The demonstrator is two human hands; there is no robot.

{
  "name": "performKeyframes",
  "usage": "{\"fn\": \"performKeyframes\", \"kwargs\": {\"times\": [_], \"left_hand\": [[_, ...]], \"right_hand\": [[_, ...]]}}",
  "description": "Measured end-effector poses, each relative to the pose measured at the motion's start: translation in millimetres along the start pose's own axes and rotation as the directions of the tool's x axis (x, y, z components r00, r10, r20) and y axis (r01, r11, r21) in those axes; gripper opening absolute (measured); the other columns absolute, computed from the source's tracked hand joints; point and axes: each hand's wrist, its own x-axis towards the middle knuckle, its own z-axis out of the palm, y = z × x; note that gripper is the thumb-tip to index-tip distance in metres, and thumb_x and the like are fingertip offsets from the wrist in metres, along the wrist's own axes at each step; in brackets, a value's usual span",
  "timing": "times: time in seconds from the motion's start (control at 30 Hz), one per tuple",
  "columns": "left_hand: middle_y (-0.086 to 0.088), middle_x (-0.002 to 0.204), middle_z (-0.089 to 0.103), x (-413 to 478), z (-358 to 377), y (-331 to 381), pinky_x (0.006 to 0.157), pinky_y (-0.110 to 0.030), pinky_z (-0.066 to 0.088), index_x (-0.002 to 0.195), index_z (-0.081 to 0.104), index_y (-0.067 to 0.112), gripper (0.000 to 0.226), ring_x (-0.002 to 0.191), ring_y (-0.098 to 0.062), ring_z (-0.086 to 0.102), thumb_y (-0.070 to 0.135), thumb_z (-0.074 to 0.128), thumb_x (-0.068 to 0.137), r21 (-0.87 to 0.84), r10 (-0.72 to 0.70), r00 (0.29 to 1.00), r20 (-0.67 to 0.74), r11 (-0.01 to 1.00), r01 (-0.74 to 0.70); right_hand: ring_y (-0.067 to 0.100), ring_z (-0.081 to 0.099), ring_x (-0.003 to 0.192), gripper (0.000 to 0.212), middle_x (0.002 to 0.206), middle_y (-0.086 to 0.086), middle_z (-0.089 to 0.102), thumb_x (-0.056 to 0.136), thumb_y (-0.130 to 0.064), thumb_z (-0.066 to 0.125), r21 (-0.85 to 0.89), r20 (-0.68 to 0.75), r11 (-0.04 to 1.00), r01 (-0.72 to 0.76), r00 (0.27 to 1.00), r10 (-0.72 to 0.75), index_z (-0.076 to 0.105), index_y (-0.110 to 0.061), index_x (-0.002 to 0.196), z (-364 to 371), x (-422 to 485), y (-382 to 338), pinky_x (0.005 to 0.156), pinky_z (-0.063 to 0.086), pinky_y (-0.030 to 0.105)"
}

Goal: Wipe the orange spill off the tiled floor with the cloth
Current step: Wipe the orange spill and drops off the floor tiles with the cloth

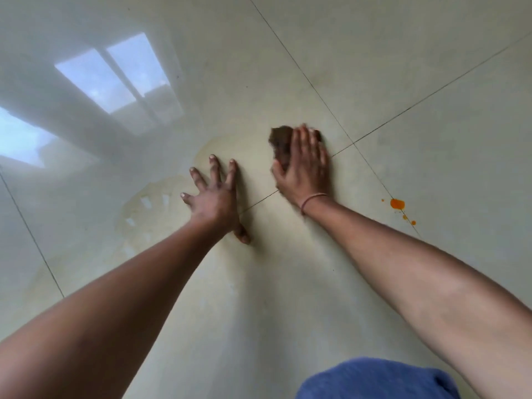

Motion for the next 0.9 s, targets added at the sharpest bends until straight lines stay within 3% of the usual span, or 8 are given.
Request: {"fn": "performKeyframes", "kwargs": {"times": [0.13, 0.23, 0.33, 0.5, 0.57, 0.67, 0.77, 0.9], "left_hand": [[-0.005, 0.156, -0.032, -3, -4, 0, 0.104, -0.074, 0.02, 0.151, -0.019, 0.029, 0.16, 0.142, -0.047, -0.019, 0.043, 0.096, 0.04, -0.012, 0.01, 1.0, -0.002, 1.0, -0.01], [-0.005, 0.155, -0.032, -2, -2, -1, 0.104, -0.074, 0.02, 0.151, -0.018, 0.028, 0.157, 0.142, -0.048, -0.019, 0.042, 0.096, 0.043, -0.008, 0.0, 1.0, -0.011, 1.0, 0.0], [-0.005, 0.155, -0.032, 1, 1, 1, 0.104, -0.074, 0.02, 0.151, -0.019, 0.028, 0.155, 0.141, -0.049, -0.019, 0.042, 0.095, 0.046, 0.0, 0.011, 1.0, -0.012, 1.0, -0.011], [-0.005, 0.155, -0.033, 1, -1, 0, 0.104, -0.072, 0.02, 0.151, -0.019, 0.029, 0.153, 0.142, -0.048, -0.019, 0.041, 0.094, 0.049, -0.002, 0.002, 1.0, -0.007, 1.0, -0.002], [-0.005, 0.155, -0.034, 0, -1, 0, 0.104, -0.072, 0.019, 0.151, -0.02, 0.029, 0.155, 0.142, -0.047, -0.02, 0.042, 0.094, 0.048, -0.01, -0.001, 1.0, -0.002, 1.0, 0.001], [-0.004, 0.155, -0.034, 0, 0, 3, 0.105, -0.073, 0.019, 0.15, -0.021, 0.028, 0.156, 0.142, -0.047, -0.021, 0.041, 0.095, 0.046, 0.002, -0.005, 1.0, 0.004, 1.0, 0.005], [-0.005, 0.155, -0.033, -1, -2, 0, 0.104, -0.073, 0.02, 0.151, -0.02, 0.029, 0.156, 0.142, -0.048, -0.019, 0.043, 0.094, 0.045, 0.006, -0.012, 1.0, 0.001, 1.0, 0.012], [-0.005, 0.156, -0.032, -2, -3, 1, 0.104, -0.074, 0.018, 0.152, -0.018, 0.029, 0.157, 0.142, -0.047, -0.02, 0.041, 0.095, 0.044, -0.016, 0.009, 1.0, 0.003, 1.0, -0.009]], "right_hand": [[0.026, 0.022, 0.145, 0.081, 0.155, 0.014, 0.03, 0.082, -0.05, 0.045, -0.021, 0.154, 0.911, 0.412, 0.901, -0.404, 0.032, -0.005, 0.148, -1, -65, 26, 0.115, 0.024, 0.045], [0.026, 0.017, 0.146, 0.083, 0.158, 0.013, 0.025, 0.082, -0.051, 0.039, -0.011, 0.112, 0.979, 0.205, 0.973, -0.202, 0.027, -0.006, 0.15, -14, -19, 65, 0.117, 0.019, 0.045], [0.029, 0.021, 0.145, 0.084, 0.156, 0.016, 0.028, 0.082, -0.054, 0.033, -0.034, 0.013, 0.998, -0.044, 0.999, 0.044, 0.029, -0.004, 0.149, -4, 52, 8, 0.118, 0.011, 0.041], [0.024, 0.02, 0.146, 0.081, 0.157, 0.011, 0.027, 0.082, -0.049, 0.043, 0.0, 0.17, 0.909, 0.416, 0.896, -0.41, 0.03, -0.007, 0.15, -1, -20, 14, 0.117, 0.02, 0.044], [0.026, 0.019, 0.146, 0.083, 0.157, 0.012, 0.026, 0.08, -0.05, 0.04, 0.003, 0.148, 0.934, 0.357, 0.924, -0.353, 0.029, -0.007, 0.15, -11, -6, 49, 0.115, 0.023, 0.047], [0.03, 0.021, 0.145, 0.084, 0.156, 0.016, 0.028, 0.08, -0.052, 0.034, -0.015, 0.051, 1.0, -0.003, 0.999, 0.003, 0.03, -0.004, 0.148, -5, 48, 8, 0.118, 0.013, 0.043], [0.031, 0.024, 0.145, 0.081, 0.155, 0.018, 0.029, 0.084, -0.051, 0.036, 0.008, 0.074, 0.983, 0.182, 0.981, -0.182, 0.031, -0.002, 0.148, 13, 16, -37, 0.118, 0.014, 0.042], [0.026, 0.02, 0.146, 0.082, 0.158, 0.012, 0.025, 0.081, -0.05, 0.042, 0.008, 0.137, 0.931, 0.365, 0.922, -0.363, 0.028, -0.006, 0.15, -7, -54, 48, 0.116, 0.022, 0.045]]}}
